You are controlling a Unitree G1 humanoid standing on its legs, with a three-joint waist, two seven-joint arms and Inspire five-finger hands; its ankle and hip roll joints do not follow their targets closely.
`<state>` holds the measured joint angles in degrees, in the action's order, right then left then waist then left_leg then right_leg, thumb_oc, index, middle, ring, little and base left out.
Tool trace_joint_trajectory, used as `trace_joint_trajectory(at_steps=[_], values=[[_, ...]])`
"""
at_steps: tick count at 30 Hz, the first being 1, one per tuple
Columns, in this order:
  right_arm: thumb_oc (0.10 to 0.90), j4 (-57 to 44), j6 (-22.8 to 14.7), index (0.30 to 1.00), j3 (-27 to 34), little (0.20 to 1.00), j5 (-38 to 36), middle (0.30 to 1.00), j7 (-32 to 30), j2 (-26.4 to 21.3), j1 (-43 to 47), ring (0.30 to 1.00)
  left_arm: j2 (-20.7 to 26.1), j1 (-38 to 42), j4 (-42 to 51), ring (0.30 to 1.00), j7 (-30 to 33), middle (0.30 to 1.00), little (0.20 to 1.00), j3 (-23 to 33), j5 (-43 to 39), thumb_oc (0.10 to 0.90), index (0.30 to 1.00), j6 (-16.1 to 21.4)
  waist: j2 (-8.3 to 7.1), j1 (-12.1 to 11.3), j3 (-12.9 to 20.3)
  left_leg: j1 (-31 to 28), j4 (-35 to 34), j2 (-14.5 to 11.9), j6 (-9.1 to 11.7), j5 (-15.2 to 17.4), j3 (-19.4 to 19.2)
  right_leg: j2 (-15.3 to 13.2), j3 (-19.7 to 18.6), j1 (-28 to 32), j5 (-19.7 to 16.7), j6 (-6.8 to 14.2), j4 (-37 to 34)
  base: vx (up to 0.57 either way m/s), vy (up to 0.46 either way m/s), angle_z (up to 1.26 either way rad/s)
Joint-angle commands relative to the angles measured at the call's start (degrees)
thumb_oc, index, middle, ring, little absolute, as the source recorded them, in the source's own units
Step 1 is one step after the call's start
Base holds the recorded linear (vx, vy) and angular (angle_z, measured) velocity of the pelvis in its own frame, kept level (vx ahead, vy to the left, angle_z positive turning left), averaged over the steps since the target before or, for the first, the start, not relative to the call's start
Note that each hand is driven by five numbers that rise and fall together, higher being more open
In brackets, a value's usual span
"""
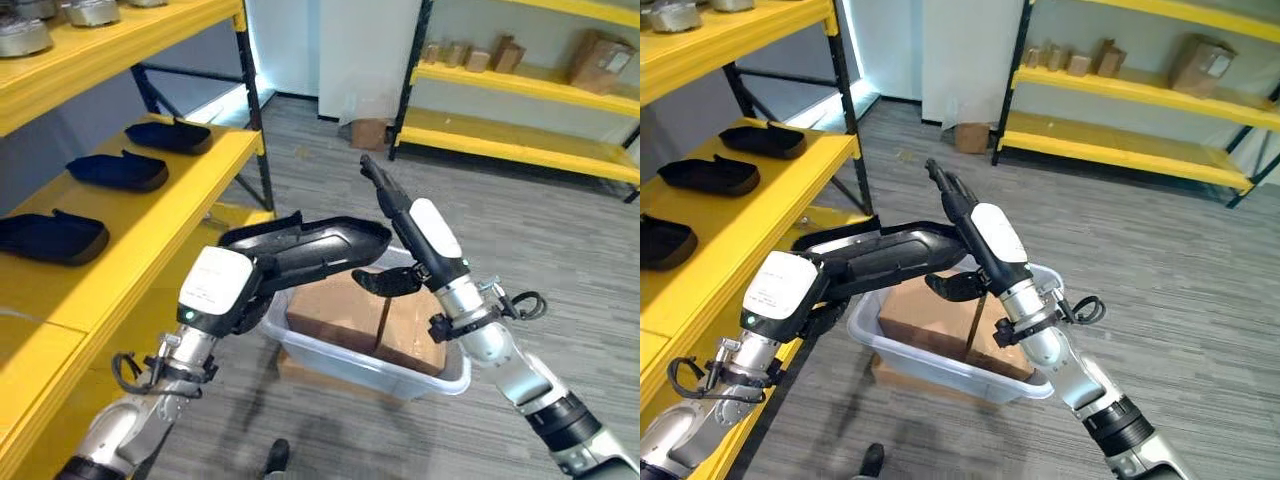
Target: Move parts from the plastic box to the shelf.
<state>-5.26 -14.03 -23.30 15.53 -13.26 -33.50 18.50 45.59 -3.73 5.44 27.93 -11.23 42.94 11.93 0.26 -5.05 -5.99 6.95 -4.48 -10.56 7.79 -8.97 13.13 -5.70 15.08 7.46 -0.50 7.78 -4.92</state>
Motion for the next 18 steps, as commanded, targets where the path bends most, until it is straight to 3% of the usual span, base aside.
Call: trace_joint_trajectory(at_steps=[1, 6, 9, 10, 11, 12, 13, 14, 16, 18], values=[[0.9, -6.37, -3.78, 1.0, 4.04, 1.0, -1.35, 1.0, -4.81, 0.22, 6.03, 1.0, -0.47, 7.05, 5.71, 0.3, 8.17, 0.3, 0.3, 6.04, -4.82, 0.4, 0.3, 1.15, -0.42, -1.17, 2.21, -3.25, -0.52, -2.25, -0.63, 1.79, 0.12, 0.14, 2.21, -7.52, 4.19, -1.73, 10.72, -0.09, -0.117, 0.33], [0.9, -6.55, -4.85, 1.0, 1.99, 1.0, -1.46, 1.0, -5.93, 0.98, 9.14, 1.0, -2.55, 4.62, 6.82, 0.3, 9.83, 0.3, 0.3, 8.05, -6.56, 0.4, 0.3, 1.33, 0.42, -2.36, 0.39, 0.63, -0.52, -3.24, 0.63, -1.83, 1.43, 1.64, 2.41, -11.19, 4.02, -3.04, 11.21, -0.14, -0.091, 0.11], [0.9, -6.82, -5.24, 1.0, 1.38, 1.0, -1.27, 1.0, -7.52, 1.03, 10.97, 1.0, -4.14, 3.76, 7.98, 0.3, 11.51, 0.3, 0.3, 8.98, -6.29, 0.4, 0.3, 1.11, 0.97, -3.86, -0.16, 6.62, -0.52, -2.56, 2.34, -6.17, 1.63, 1.99, 4.2, -13.74, 2.56, -3.2, 8.65, -0.16, -0.079, 0.13], [0.9, -7.03, -5.12, 1.0, 1.83, 1.0, -0.85, 1.0, -7.77, 0.51, 10.77, 1.0, -4.0, 3.92, 8.23, 0.3, 11.45, 0.3, 0.3, 8.86, -5.71, 0.4, 0.3, 0.92, 0.99, -3.88, -0.27, 7.39, -0.52, -2.53, 2.49, -6.66, 0.3, 1.58, 4.92, -13.57, 2.75, -3.14, 8.42, -0.07, -0.016, 0.23], [0.9, -7.82, -4.83, 1.0, 2.44, 1.0, -0.28, 1.0, -7.96, -0.53, 10.22, 1.0, -3.84, 4.75, 8.5, 0.3, 11.21, 0.3, 0.3, 8.22, -4.58, 0.4, 0.3, 0.28, 0.85, -3.16, -0.53, 8.08, -0.52, -3.06, 1.98, -7.94, -4.46, 0.52, 6.6, -13.65, 2.03, -3.1, 7.95, -0.07, 0.009, 0.26], [0.9, -7.98, -4.66, 1.0, 2.71, 1.0, -0.17, 1.0, -8.09, -0.85, 9.57, 1.0, -3.95, 5.46, 8.91, 0.3, 11.11, 0.3, 0.3, 7.66, -4.28, 0.4, 0.3, 0.46, 0.67, -2.36, -0.65, 7.46, -0.52, -3.86, 1.35, -7.5, -8.77, -0.4, 8.0, -13.62, 2.04, -3.1, 7.67, -0.16, -0.029, 0.93], [0.9, -8.14, -4.61, 1.0, 3.82, 1.0, -0.66, 1.0, -8.57, -0.65, 7.28, 1.0, -4.21, 7.22, 9.9, 0.3, 11.23, 0.3, 0.3, 6.29, -4.5, 0.4, 0.3, 1.21, -0.01, -1.13, -1.24, 5.22, 0.1, -5.24, 0.5, -6.84, -15.88, -1.98, 10.07, -13.67, 0.94, -2.78, 6.84, -0.12, -0.108, 1.32], [0.9, -8.25, -4.76, 1.0, 4.23, 1.0, -0.99, 1.0, -8.9, -0.57, 6.29, 1.0, -4.43, 7.68, 10.36, 0.3, 11.67, 0.3, 0.3, 6.22, -4.61, 0.4, 0.3, 1.48, -0.47, -0.17, -1.14, 3.15, 3.35, -6.62, 0.84, -5.25, -17.41, -2.55, 9.88, -13.85, 1.07, -2.65, 6.86, -0.13, -0.116, 1.48], [0.9, -8.61, -5.23, 1.0, 5.03, 1.0, -1.64, 1.0, -8.66, -0.18, 3.78, 1.0, -4.46, 7.58, 10.79, 0.3, 12.21, 0.3, 0.3, 6.28, -4.78, 0.4, 0.3, 2.65, -0.56, -0.2, -0.91, 0.68, 8.75, -6.43, 0.7, -1.52, -15.87, -3.36, 11.14, -13.5, 0.99, -3.07, 7.05, -0.07, -0.032, 1.18], [0.9, -9.01, -5.43, 1.0, 5.8, 1.0, -2.07, 1.0, -8.22, -0.01, 2.19, 1.0, -4.56, 7.3, 11.14, 0.3, 12.21, 0.3, 0.3, 6.31, -5.11, 0.4, 0.3, 2.93, -0.54, 0.1, -1.12, -0.26, 12.25, -5.69, 0.13, -0.53, -15.03, -4.13, 13.3, -13.37, 0.16, -3.61, 7.59, -0.06, 0.021, 0.89]])
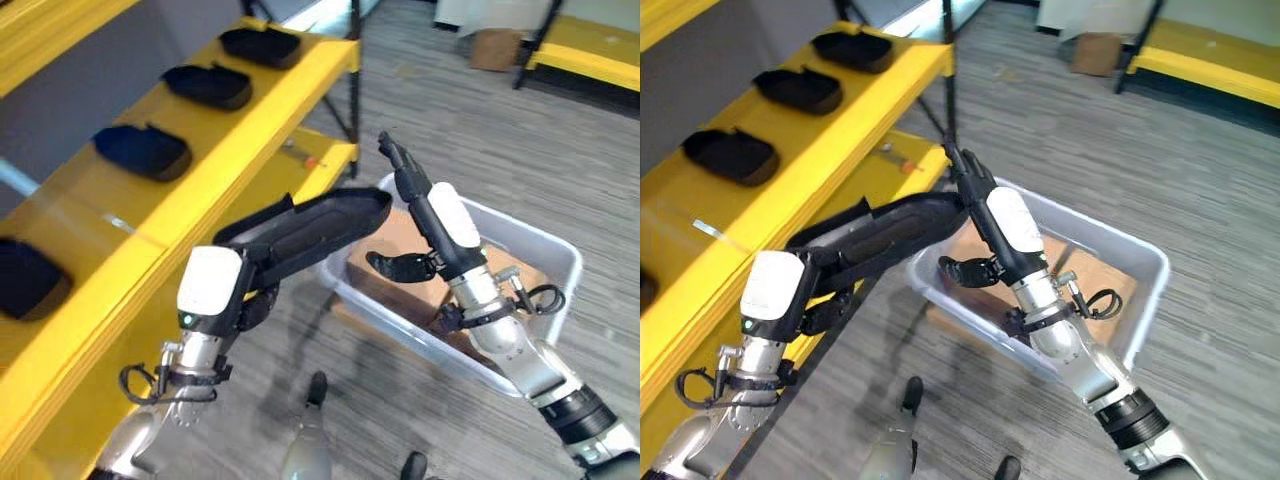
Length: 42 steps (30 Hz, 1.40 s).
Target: Move parts from the plastic box to the shelf.
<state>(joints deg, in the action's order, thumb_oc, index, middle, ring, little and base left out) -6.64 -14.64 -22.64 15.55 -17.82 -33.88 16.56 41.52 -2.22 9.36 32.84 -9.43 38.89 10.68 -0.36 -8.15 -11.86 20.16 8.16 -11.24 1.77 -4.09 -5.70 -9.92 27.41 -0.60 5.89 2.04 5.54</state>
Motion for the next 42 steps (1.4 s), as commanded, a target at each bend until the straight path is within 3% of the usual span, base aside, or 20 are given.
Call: trace_joint_trajectory(at_steps=[1, 2, 5, 8, 25, 35, 37, 38, 40, 42], values=[[0.9, -7.71, -4.89, 1.0, 5.71, 1.0, -2.42, 1.0, -3.36, 0.46, 3.01, 1.0, -0.53, 5.82, 7.67, 0.3, 7.32, 0.3, 0.3, 4.72, -1.35, 0.4, 0.3, 4.21, 0.28, 3.58, 5.3, -15.77, 2.02, -4.71, 6.33, -3.44, 5.42, 0.0, 0.83, -4.65, -5.1, 2.34, -2.49, 0.05, 0.082, 0.56], [0.9, -7.6, -4.72, 1.0, 7.24, 1.0, -2.5, 1.0, -3.05, 0.66, 0.55, 1.0, -0.39, 5.34, 8.15, 0.3, 6.97, 0.3, 0.3, 5.26, -1.45, 0.4, 0.3, 4.21, 0.94, 4.73, 6.39, -19.89, -0.72, -4.4, 6.31, -0.41, 4.91, -0.58, 2.61, -4.66, -4.57, 2.55, -1.15, 0.08, 0.08, 0.75], [0.9, -8.39, -4.24, 1.0, 10.13, 1.0, -2.31, 1.0, -2.73, 0.58, -2.9, 1.0, -0.98, 3.57, 8.97, 0.3, 6.41, 0.3, 0.3, 5.73, -1.36, 0.4, 0.3, 4.25, 2.3, 6.21, 7.59, -22.73, -8.6, -3.01, 5.94, 1.29, 2.65, -2.59, 4.5, -2.89, -4.9, 4.18, 0.99, 0.1, 0.204, 1.09], [0.9, -7.86, -3.76, 1.0, 11.46, 1.0, -2.26, 1.0, -2.72, 1.35, -4.68, 1.0, -0.75, 2.16, 8.93, 0.3, 5.94, 0.3, 0.3, 6.14, -0.77, 0.4, 0.3, 4.27, 2.73, 5.88, 9.01, -23.88, -12.24, -1.26, 5.27, 2.76, 2.69, -3.72, 4.85, -1.62, -5.74, 5.26, 0.72, 0.05, 0.155, 0.68], [0.9, -6.68, -0.8, 1.0, 11.18, 1.0, -1.31, 1.0, -0.95, 4.86, -5.02, 1.0, -1.46, -6.08, 11.68, 0.3, 6.98, 0.3, 0.3, 13.69, -0.92, 0.4, 0.3, 2.9, -0.17, -0.36, 10.6, -23.37, -13.0, 7.71, 0.19, 6.3, 9.18, -12.77, 9.92, 2.19, -10.64, 10.48, 3.56, 0.0, 0.112, 0.21], [0.9, -6.54, -0.06, 1.0, 10.53, 1.0, -0.25, 1.0, 0.34, 6.84, -5.78, 1.0, -1.4, -11.48, 11.89, 0.3, 5.38, 0.3, 0.3, 16.33, -1.07, 0.4, 0.3, 3.13, -1.58, -3.28, 11.13, -24.31, -11.51, 13.57, -3.27, 8.16, 12.1, -18.34, 9.22, 3.09, -14.64, 12.5, 6.33, 0.0, 0.146, 0.14], [0.9, -6.53, -0.25, 1.0, 10.69, 1.0, 0.11, 1.0, 0.21, 7.18, -6.38, 1.0, -0.84, -11.51, 11.08, 0.3, 4.91, 0.3, 0.3, 15.92, -1.01, 0.4, 0.3, 2.89, -1.78, -2.58, 10.79, -24.38, -10.92, 14.9, -4.03, 8.08, 12.98, -19.2, 6.54, 2.43, -14.7, 12.26, 9.89, -0.01, 0.17, 0.35], [0.9, -6.48, -0.16, 1.0, 10.8, 1.0, 0.36, 1.0, 0.08, 7.12, -6.68, 1.0, -0.59, -11.33, 10.54, 0.3, 4.74, 0.3, 0.3, 15.38, -1.39, 0.4, 0.3, 2.77, -1.83, -1.46, 10.07, -23.85, -10.61, 15.54, -4.39, 6.92, 13.48, -18.11, 2.97, 1.39, -15.41, 10.8, 10.34, -0.08, 0.122, 0.37], [0.9, -5.99, -0.31, 1.0, 10.5, 1.0, 0.78, 1.0, 0.0, 6.86, -6.48, 1.0, -0.45, -10.67, 9.33, 0.3, 4.95, 0.3, 0.3, 14.84, -1.77, 0.4, 0.3, 3.18, -1.51, -0.19, 9.09, -23.53, -10.7, 16.06, -4.58, 5.82, 15.61, -12.78, -6.27, -1.33, -12.85, 8.6, 10.12, -0.08, 0.076, 0.74], [0.9, -6.0, -0.91, 1.0, 10.28, 1.0, 0.49, 1.0, 0.14, 6.64, -5.88, 1.0, -0.72, -10.47, 9.11, 0.3, 4.63, 0.3, 0.3, 14.69, -1.66, 0.4, 0.3, 3.35, -0.88, 0.23, 8.77, -23.32, -10.84, 16.0, -5.17, 5.0, 16.38, -5.82, -10.24, -4.49, -7.98, 5.94, 11.07, 0.0, 0.051, 0.78]])
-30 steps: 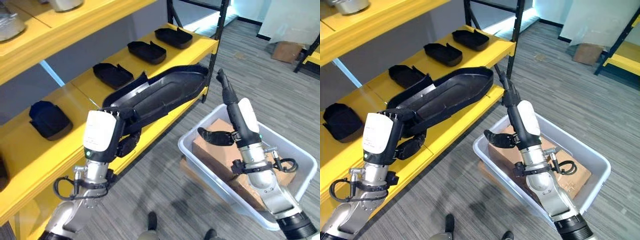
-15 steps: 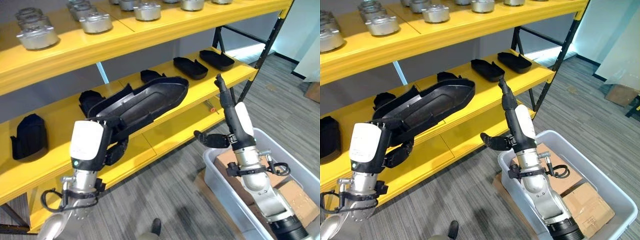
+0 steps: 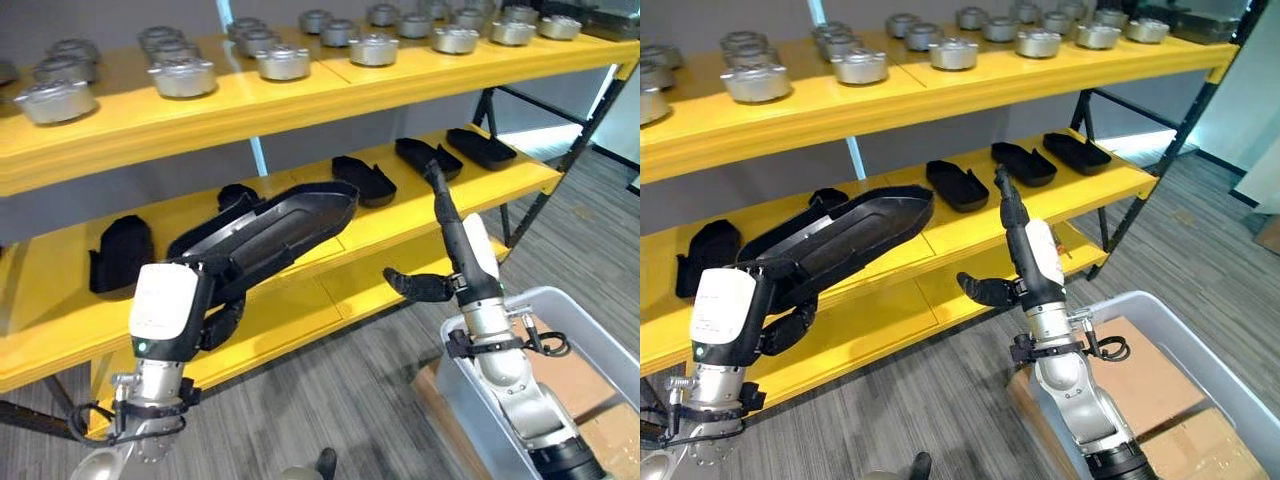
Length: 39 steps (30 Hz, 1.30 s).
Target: Move parts from the plastic box to the shelf.
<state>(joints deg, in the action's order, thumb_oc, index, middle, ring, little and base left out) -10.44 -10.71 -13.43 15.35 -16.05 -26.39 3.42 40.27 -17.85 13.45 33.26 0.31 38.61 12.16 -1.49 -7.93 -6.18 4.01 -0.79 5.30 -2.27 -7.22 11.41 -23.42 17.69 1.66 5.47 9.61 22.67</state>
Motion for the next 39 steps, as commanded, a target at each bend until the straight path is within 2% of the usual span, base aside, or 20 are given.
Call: trace_joint_trajectory(at_steps=[1, 2, 4, 5, 10, 15, 20, 21, 23, 24, 25, 26, 27, 28, 29, 31, 32, 33, 35, 39], values=[[0.9, -2.31, -5.14, 1.0, 1.12, 1.0, 0.38, 1.0, -1.53, -0.95, 7.18, 1.0, 0.42, 5.19, 5.22, 0.3, 4.0, 0.3, 0.3, 5.08, -1.2, 0.4, 0.3, 1.83, 0.25, 0.45, 3.0, -7.18, -1.93, -0.4, -1.21, 8.02, -0.32, 10.66, -1.54, -8.15, -5.96, -2.49, -6.06, 0.04, 0.012, 0.3], [0.9, -2.56, -5.62, 1.0, 1.08, 1.0, -0.09, 1.0, -1.34, -1.04, 7.17, 1.0, 0.26, 5.31, 5.4, 0.3, 3.9, 0.3, 0.3, 5.16, -1.06, 0.4, 0.3, 1.6, 0.05, 1.01, 2.92, -7.01, -1.81, -0.09, -1.33, 7.92, 0.11, 13.61, -2.41, -9.23, -5.15, -3.33, -6.53, 0.05, -0.016, 0.1], [0.9, -2.31, -6.1, 1.0, 0.77, 1.0, -0.72, 1.0, -1.46, -1.33, 7.27, 1.0, -0.25, 5.3, 5.2, 0.3, 3.82, 0.3, 0.3, 4.95, -1.3, 0.4, 0.3, 1.33, -0.52, 2.06, 2.59, -6.3, -1.12, 0.77, -1.15, 7.74, 0.95, 17.18, -4.58, -10.79, -5.68, -3.97, -9.65, 0.03, -0.071, 0.52], [0.9, -1.68, -6.49, 1.0, -0.24, 1.0, -2.23, 1.0, -1.45, -0.94, 8.01, 1.0, -0.8, 5.36, 4.99, 0.3, 3.99, 0.3, 0.3, 4.76, -1.18, 0.4, 0.3, 1.39, -1.57, 1.96, 2.89, -5.4, -0.39, 1.12, -0.13, 8.2, 1.85, 18.28, -6.34, -7.21, -6.8, -3.99, -16.83, 0.03, -0.116, 1.21], [0.9, -1.9, -6.63, 1.0, -0.99, 1.0, -3.67, 1.0, -1.5, -0.99, 9.23, 1.0, -2.55, 3.76, 5.11, 0.3, 4.69, 0.3, 0.3, 5.63, -1.99, 0.4, 0.3, 1.35, -1.29, 0.91, 4.4, -5.64, -0.9, -0.31, 0.43, 8.27, 0.56, 18.86, -5.26, -3.88, -8.21, -3.86, -22.03, 0.07, -0.074, -0.02], [0.9, -2.52, -6.5, 1.0, -1.46, 1.0, -3.77, 1.0, -1.47, -1.95, 10.41, 1.0, -2.26, 3.81, 5.28, 0.3, 3.9, 0.3, 0.3, 4.2, -2.35, 0.4, 0.3, 0.73, -2.08, 0.24, 4.43, -5.66, -0.81, -1.23, 1.33, 8.38, 1.77, 18.58, -2.47, -1.55, -7.42, -4.29, -23.21, 0.07, -0.074, 0.09], [0.9, -2.64, -7.21, 1.0, -1.27, 1.0, -3.91, 1.0, -2.22, -2.64, 11.11, 1.0, -1.53, 4.55, 5.23, 0.3, 3.49, 0.3, 0.3, 3.28, -2.96, 0.4, 0.3, 1.18, -2.92, -1.11, 1.55, -0.25, 8.78, 0.79, 2.59, 10.55, 3.52, 17.24, 1.45, -1.63, -6.44, -5.1, -21.72, -0.05, -0.044, 0.46], [0.9, -2.67, -7.34, 1.0, -0.56, 1.0, -4.01, 1.0, -2.54, -3.07, 10.96, 1.0, -1.28, 5.6, 5.12, 0.3, 3.01, 0.3, 0.3, 2.79, -3.61, 0.4, 0.3, 1.24, -3.07, -0.76, 0.6, 1.92, 12.8, 0.5, 3.23, 11.5, 2.03, 16.53, 3.06, -1.94, -5.89, -5.34, -20.32, -0.07, 0.008, 0.83], [0.9, -2.78, -7.39, 1.0, -0.33, 1.0, -4.06, 1.0, -2.98, -3.53, 11.33, 1.0, -1.26, 6.38, 5.54, 0.3, 2.85, 0.3, 0.3, 2.77, -4.6, 0.4, 0.3, 1.93, -3.41, -0.16, -0.54, 2.57, 14.84, -3.76, 4.12, 12.4, -2.54, 15.65, 4.46, -2.14, -5.15, -5.56, -18.63, -0.07, 0.079, 0.86], [0.9, -2.7, -7.32, 1.0, -0.4, 1.0, -4.03, 1.0, -3.27, -3.61, 11.57, 1.0, -1.17, 6.51, 5.86, 0.3, 3.18, 0.3, 0.3, 2.73, -4.62, 0.4, 0.3, 2.24, -3.79, 0.11, -0.72, 2.44, 14.43, -6.1, 4.27, 12.54, -3.4, 14.89, 4.74, -2.33, -5.13, -5.37, -18.22, -0.05, 0.094, 0.71], [0.9, -2.66, -7.31, 1.0, -0.46, 1.0, -4.01, 1.0, -3.32, -3.58, 11.64, 1.0, -1.16, 6.49, 5.84, 0.3, 3.22, 0.3, 0.3, 2.79, -4.61, 0.4, 0.3, 2.28, -3.75, 0.0, -0.8, 2.21, 14.26, -6.28, 4.37, 12.61, -3.52, 15.01, 4.61, -2.33, -4.99, -5.41, -18.04, -0.01, 0.102, 0.53], [0.9, -2.73, -7.23, 1.0, -0.41, 1.0, -4.24, 1.0, -3.36, -3.58, 11.58, 1.0, -1.19, 6.35, 6.0, 0.3, 3.55, 0.3, 0.3, 2.94, -4.75, 0.4, 0.3, 2.51, -3.79, -0.17, -0.96, 1.3, 13.31, -9.07, 4.82, 12.1, -3.65, 14.73, 4.53, -2.23, -4.56, -5.26, -17.5, 0.02, 0.339, 0.44], [0.9, -3.04, -7.14, 1.0, 1.24, 1.0, -5.32, 1.0, -4.27, -3.79, 10.04, 1.0, -1.26, 6.4, 6.11, 0.3, 3.77, 0.3, 0.3, 2.81, -6.26, 0.4, 0.3, 2.38, -3.35, 1.26, -0.26, 1.29, 7.38, -20.86, 7.06, 3.52, -4.47, 11.76, 5.8, -3.41, -2.99, -4.32, -13.09, 0.04, 0.49, 0.44], [0.9, -3.02, -7.09, 1.0, 1.8, 1.0, -5.42, 1.0, -4.67, -3.94, 9.45, 1.0, -1.11, 6.58, 6.28, 0.3, 3.55, 0.3, 0.3, 2.74, -6.62, 0.4, 0.3, 2.38, -2.87, 1.8, -0.04, 1.55, 5.07, -23.93, 7.75, 0.33, -4.66, 10.57, 5.81, -3.74, -2.52, -4.03, -11.33, 0.06, 0.663, 0.88], [0.9, -2.75, -6.92, 1.0, 2.46, 1.0, -5.51, 1.0, -5.17, -4.12, 8.58, 1.0, -1.06, 6.9, 6.48, 0.3, 3.05, 0.3, 0.3, 2.06, -7.03, 0.4, 0.3, 2.3, -1.28, 2.51, 0.35, 0.12, -0.99, -27.24, 10.27, -5.81, -4.9, 9.07, 6.03, -5.17, -0.54, -3.43, -6.29, 0.04, 0.465, 0.99], [0.9, -3.53, -6.65, 1.0, 4.34, 1.0, -4.26, 1.0, -5.25, -3.95, 6.84, 1.0, -1.14, 7.42, 6.57, 0.3, 2.01, 0.3, 0.3, 1.13, -6.81, 0.4, 0.3, 2.77, -0.18, 2.84, 1.7, -2.17, -3.56, -25.31, 11.04, -1.1, -5.8, 6.25, 6.41, -5.76, -0.17, -2.11, -2.04, 0.04, 0.472, 0.66], [0.9, -4.1, -6.59, 1.0, 5.36, 1.0, -3.98, 1.0, -5.24, -3.88, 5.77, 1.0, -0.84, 8.14, 6.56, 0.3, 1.31, 0.3, 0.3, 0.07, -7.04, 0.4, 0.3, 2.79, -0.53, 2.9, 1.67, -1.77, -2.11, -24.35, 10.94, 0.07, -5.91, 4.74, 7.04, -4.99, -0.58, -1.59, -1.76, 0.11, 0.502, -0.05], [0.9, -4.74, -6.31, 1.0, 6.63, 1.0, -3.31, 1.0, -5.39, -3.34, 3.95, 1.0, -0.38, 8.74, 6.58, 0.3, 0.7, 0.3, 0.3, -1.13, -7.62, 0.4, 0.3, 3.38, -1.26, 2.84, 1.24, -0.54, 2.43, -21.18, 10.26, 3.49, -4.25, 2.23, 8.07, -2.54, -1.79, -0.51, -2.63, 0.08, 0.463, 0.54], [0.9, -4.13, -5.23, 1.0, 6.96, 1.0, -2.08, 1.0, -4.99, -1.77, 2.97, 1.0, 0.89, 8.32, 6.99, 0.3, 0.43, 0.3, 0.3, -0.76, -7.63, 0.4, 0.3, 3.18, -2.72, 2.49, 1.15, -0.54, 7.36, -16.58, 8.41, 8.51, -4.52, -0.64, 6.85, -0.73, -5.14, 1.51, -4.81, 0.06, 0.448, 0.92], [0.9, -4.1, -4.93, 1.0, 6.42, 1.0, -2.16, 1.0, -4.17, -0.41, 2.35, 1.0, 1.84, 7.91, 7.35, 0.3, 0.71, 0.3, 0.3, 0.65, -7.0, 0.4, 0.3, 2.95, -4.32, 1.61, 1.11, 0.09, 10.7, -14.2, 7.84, 10.75, -4.86, -1.61, 6.02, 0.57, -6.59, 2.56, -6.23, 0.02, 0.146, 0.04]])
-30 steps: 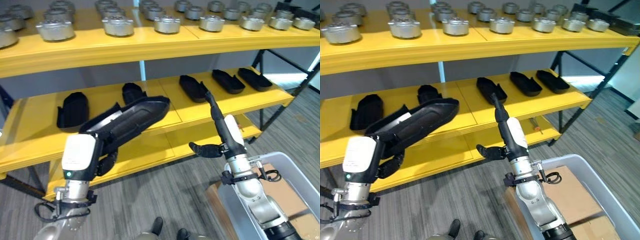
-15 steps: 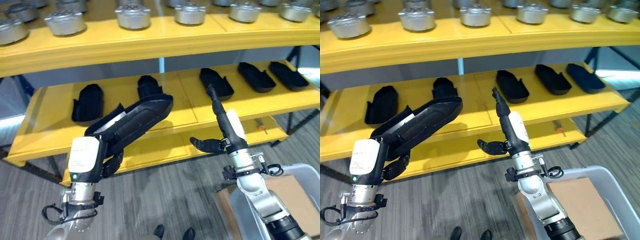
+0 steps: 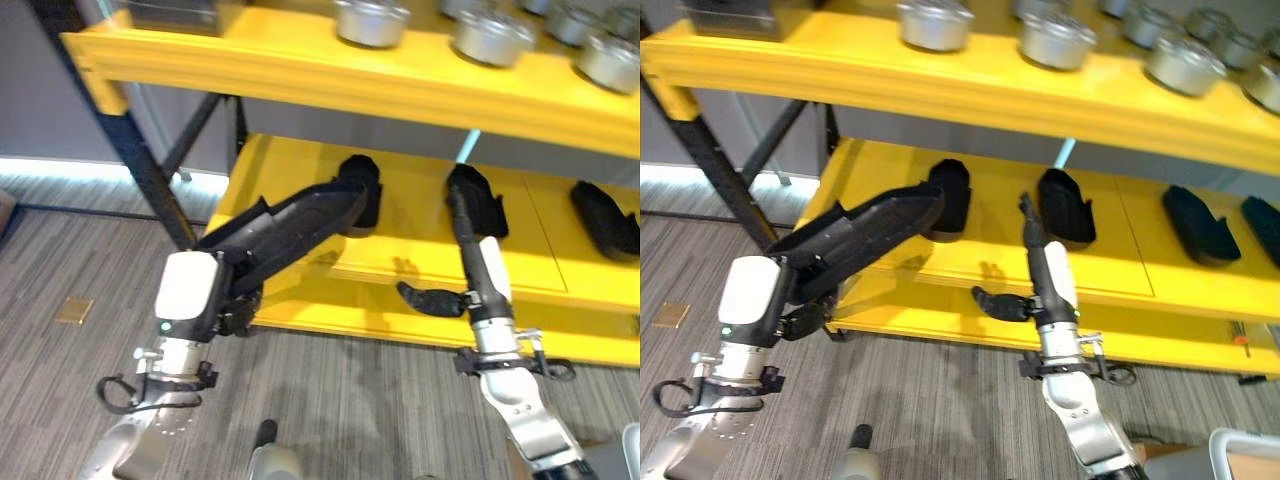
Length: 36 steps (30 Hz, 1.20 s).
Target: Move parts from the plastic box to the shelf.
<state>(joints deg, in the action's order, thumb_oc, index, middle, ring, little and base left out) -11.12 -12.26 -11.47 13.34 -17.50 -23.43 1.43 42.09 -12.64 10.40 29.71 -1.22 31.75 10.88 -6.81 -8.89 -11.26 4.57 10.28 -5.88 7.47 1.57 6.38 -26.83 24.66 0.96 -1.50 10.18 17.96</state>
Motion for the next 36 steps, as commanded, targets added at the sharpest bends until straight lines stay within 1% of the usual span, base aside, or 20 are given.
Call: trace_joint_trajectory(at_steps=[1, 7, 12, 16, 17, 18, 19, 20, 21, 22, 23, 24, 25, 27, 29, 30, 31, 33, 34, 36], values=[[0.9, -3.41, -3.38, 1.0, 4.45, 1.0, -0.14, 1.0, -2.71, -3.35, 4.34, 1.0, 0.03, 2.69, 10.41, 0.3, 4.26, 0.3, 0.3, 2.19, -0.14, 0.4, 0.3, 4.23, 0.97, 2.59, 6.19, -0.43, -0.28, -2.99, -1.93, 2.01, 0.17, 1.78, -0.94, 1.29, 0.35, 2.02, -1.55, 0.01, 0.092, 0.04], [0.9, -2.46, -2.9, 1.0, 2.79, 1.0, -0.52, 1.0, -1.04, -2.11, 4.81, 1.0, -0.81, 0.01, 10.77, 0.3, 4.61, 0.3, 0.3, 4.48, 1.22, 0.4, 0.3, 3.56, -0.83, 1.59, 6.81, -2.39, -0.31, -1.55, -3.22, 3.98, -1.67, 2.21, -2.52, 2.68, -1.95, 2.83, -5.8, 0.04, 0.051, -0.2], [0.9, -2.16, -2.78, 1.0, 1.14, 1.0, -0.58, 1.0, -0.57, -1.52, 6.52, 1.0, -1.26, -1.13, 10.87, 0.3, 4.94, 0.3, 0.3, 5.74, 1.86, 0.4, 0.3, 3.28, -1.27, 1.13, 7.11, -3.71, -0.91, -1.11, -3.81, 4.65, -2.72, 2.24, -3.52, 2.82, -3.86, 3.55, -7.62, 0.02, 0.032, -0.15], [0.9, -1.94, -2.49, 1.0, -0.68, 1.0, -0.15, 1.0, -0.34, -0.7, 8.41, 1.0, -1.05, -1.69, 11.19, 0.3, 5.48, 0.3, 0.3, 6.19, 2.91, 0.4, 0.3, 3.12, -1.58, 0.02, 6.91, -4.17, 0.64, 1.1, -5.55, 6.73, -3.45, 0.92, -5.23, 2.64, -7.21, 4.42, -8.31, 0.0, 0.103, -0.11], [0.9, -1.91, -2.46, 1.0, -0.82, 1.0, 0.16, 1.0, -0.36, -0.44, 8.55, 1.0, -0.91, -1.71, 11.14, 0.3, 5.45, 0.3, 0.3, 6.16, 3.24, 0.4, 0.3, 3.04, -1.59, -0.08, 6.71, -4.34, 0.7, 1.9, -6.16, 7.11, -3.68, 0.32, -5.68, 2.23, -8.63, 4.64, -7.75, -0.02, 0.102, -0.09], [0.9, -1.88, -2.46, 1.0, -0.85, 1.0, 0.21, 1.0, -0.39, -0.39, 8.6, 1.0, -0.89, -1.7, 11.12, 0.3, 5.47, 0.3, 0.3, 6.17, 3.27, 0.4, 0.3, 3.04, -1.73, -0.24, 6.65, -4.35, 0.74, 2.09, -6.32, 7.11, -3.89, 0.12, -5.98, 2.04, -8.77, 4.69, -7.69, -0.03, 0.099, -0.04], [0.9, -1.91, -2.31, 1.0, -0.93, 1.0, 0.62, 1.0, -0.39, -0.23, 8.71, 1.0, -0.84, -1.56, 11.05, 0.3, 5.48, 0.3, 0.3, 6.09, 3.35, 0.4, 0.3, 3.06, -1.67, -0.24, 6.44, -4.56, 0.71, 2.71, -6.89, 7.29, -4.0, -0.43, -6.59, 1.06, -10.66, 4.74, -6.4, -0.07, 0.176, 0.01], [0.9, -1.71, -2.23, 1.0, -1.2, 1.0, 1.36, 1.0, -0.57, 0.12, 8.97, 1.0, -0.73, -1.31, 11.04, 0.3, 5.79, 0.3, 0.3, 6.03, 3.4, 0.4, 0.3, 3.01, -1.01, 0.1, 5.8, -5.3, 0.32, 3.7, -8.22, 7.56, -4.43, -1.91, -7.16, -1.15, -15.43, 4.37, -2.85, -0.07, 0.175, 0.0], [0.9, -1.68, -2.23, 1.0, -1.25, 1.0, 1.4, 1.0, -0.61, 0.1, 9.05, 1.0, -0.77, -1.26, 11.0, 0.3, 5.83, 0.3, 0.3, 6.04, 3.41, 0.4, 0.3, 3.02, -1.1, -0.06, 5.74, -5.28, 0.28, 3.88, -8.37, 7.5, -4.65, -2.1, -7.59, -1.56, -15.53, 4.43, -2.58, -0.1, 0.33, -0.23], [0.9, -0.96, -2.04, 1.0, -2.24, 1.0, 1.84, 1.0, -0.93, 0.32, 10.05, 1.0, -0.93, -0.72, 10.93, 0.3, 5.9, 0.3, 0.3, 5.49, 3.03, 0.4, 0.3, 3.0, 0.51, -0.32, 4.34, -6.73, -0.89, 4.46, -10.12, 6.95, -5.58, -3.0, -5.56, -5.08, -17.72, 3.74, 4.38, -0.06, 0.284, -0.35], [0.9, -0.84, -2.12, 1.0, -2.57, 1.0, 1.93, 1.0, -0.9, 0.53, 10.45, 1.0, -1.15, -0.53, 10.89, 0.3, 5.7, 0.3, 0.3, 5.34, 2.85, 0.4, 0.3, 2.9, 1.44, -0.4, 3.96, -7.98, -2.46, 3.96, -10.3, 6.48, -5.94, -2.95, -2.98, -7.1, -16.12, 3.71, 6.89, 0.0, 0.287, -0.5], [0.9, -0.59, -2.22, 1.0, -2.45, 1.0, 1.94, 1.0, -0.88, 0.54, 10.27, 1.0, -0.95, -0.64, 10.82, 0.3, 5.66, 0.3, 0.3, 5.11, 3.25, 0.4, 0.3, 2.65, 1.86, 0.38, 3.82, -9.23, -4.3, 3.45, -10.05, 6.24, -5.33, -0.87, -3.97, -8.91, -13.83, 3.39, 6.53, 0.08, 0.067, -0.63], [0.9, -0.56, -2.41, 1.0, -2.5, 1.0, 1.84, 1.0, -0.56, 0.33, 10.21, 1.0, -0.88, -0.63, 10.56, 0.3, 5.4, 0.3, 0.3, 4.89, 3.47, 0.4, 0.3, 2.71, 1.9, 1.22, 3.87, -9.98, -6.43, 3.13, -9.62, 5.06, -4.75, 1.86, -5.18, -10.34, -12.34, 2.92, 3.76, 0.12, -0.061, -0.61], [0.9, -0.35, -2.56, 1.0, -2.63, 1.0, 1.84, 1.0, -0.84, -0.63, 10.9, 1.0, -1.03, -0.31, 9.97, 0.3, 5.32, 0.3, 0.3, 4.17, 3.24, 0.4, 0.3, 2.36, 0.92, 2.14, 3.78, -10.5, -8.03, 3.38, -8.27, 4.35, -4.27, 4.01, -6.19, -11.51, -10.99, 2.84, -4.41, 0.11, -0.13, -0.07], [0.9, -0.54, -2.58, 1.0, -2.57, 1.0, 1.19, 1.0, -0.81, -0.8, 10.64, 1.0, -1.22, 0.29, 9.25, 0.3, 4.72, 0.3, 0.3, 3.46, 3.44, 0.4, 0.3, 2.58, 0.71, 2.45, 4.09, -10.75, -9.47, 2.24, -6.83, 3.47, -2.67, 5.43, -6.94, -8.67, -10.82, 2.93, -8.6, 0.08, -0.138, 0.42], [0.9, -0.72, -2.77, 1.0, -2.41, 1.0, 0.83, 1.0, -0.66, -1.1, 10.54, 1.0, -1.49, 0.07, 8.8, 0.3, 4.84, 0.3, 0.3, 3.16, 4.13, 0.4, 0.3, 2.36, 0.32, 2.4, 4.57, -10.37, -9.86, 1.74, -6.45, 3.01, -2.81, 6.71, -6.78, -7.44, -8.92, 2.43, -10.19, 0.1, -0.2, 0.53], [0.9, -0.73, -3.26, 1.0, -2.19, 1.0, 0.2, 1.0, -0.99, -1.55, 10.58, 1.0, -1.63, 0.37, 8.2, 0.3, 4.89, 0.3, 0.3, 2.55, 4.43, 0.4, 0.3, 2.23, 0.67, 2.61, 5.57, -10.33, -10.73, -0.08, -5.4, 2.61, -2.27, 9.63, -6.81, -5.35, -6.58, 1.65, -12.58, 0.1, -0.209, 0.65], [0.9, -0.82, -3.45, 1.0, -1.83, 1.0, -0.34, 1.0, -1.06, -2.06, 10.66, 1.0, -2.43, -0.1, 8.14, 0.3, 4.83, 0.3, 0.3, 2.6, 4.1, 0.4, 0.3, 2.57, 0.96, 2.66, 6.35, -9.89, -11.16, -1.12, -4.52, 1.85, -2.16, 10.21, -4.94, -4.77, -6.57, 1.25, -14.06, 0.1, -0.147, 0.65], [0.9, -0.85, -3.5, 1.0, -1.39, 1.0, -1.21, 1.0, -1.35, -2.23, 10.95, 1.0, -3.6, -1.33, 8.2, 0.3, 4.82, 0.3, 0.3, 3.02, 3.54, 0.4, 0.3, 2.68, 1.22, 2.51, 7.25, -9.87, -11.69, -2.35, -4.0, 1.41, -2.47, 10.41, -3.53, -3.96, -6.18, 1.31, -14.39, 0.13, -0.171, 0.29], [0.9, -0.74, -3.76, 1.0, -1.26, 1.0, -1.9, 1.0, -1.79, -2.29, 11.19, 1.0, -3.93, -1.62, 8.08, 0.3, 4.3, 0.3, 0.3, 3.0, 2.58, 0.4, 0.3, 2.85, 1.55, 2.84, 7.87, -9.45, -11.99, -4.25, -3.11, 0.6, -2.37, 12.14, -3.37, -3.08, -5.05, 0.68, -14.98, 0.12, -0.22, -0.03]])
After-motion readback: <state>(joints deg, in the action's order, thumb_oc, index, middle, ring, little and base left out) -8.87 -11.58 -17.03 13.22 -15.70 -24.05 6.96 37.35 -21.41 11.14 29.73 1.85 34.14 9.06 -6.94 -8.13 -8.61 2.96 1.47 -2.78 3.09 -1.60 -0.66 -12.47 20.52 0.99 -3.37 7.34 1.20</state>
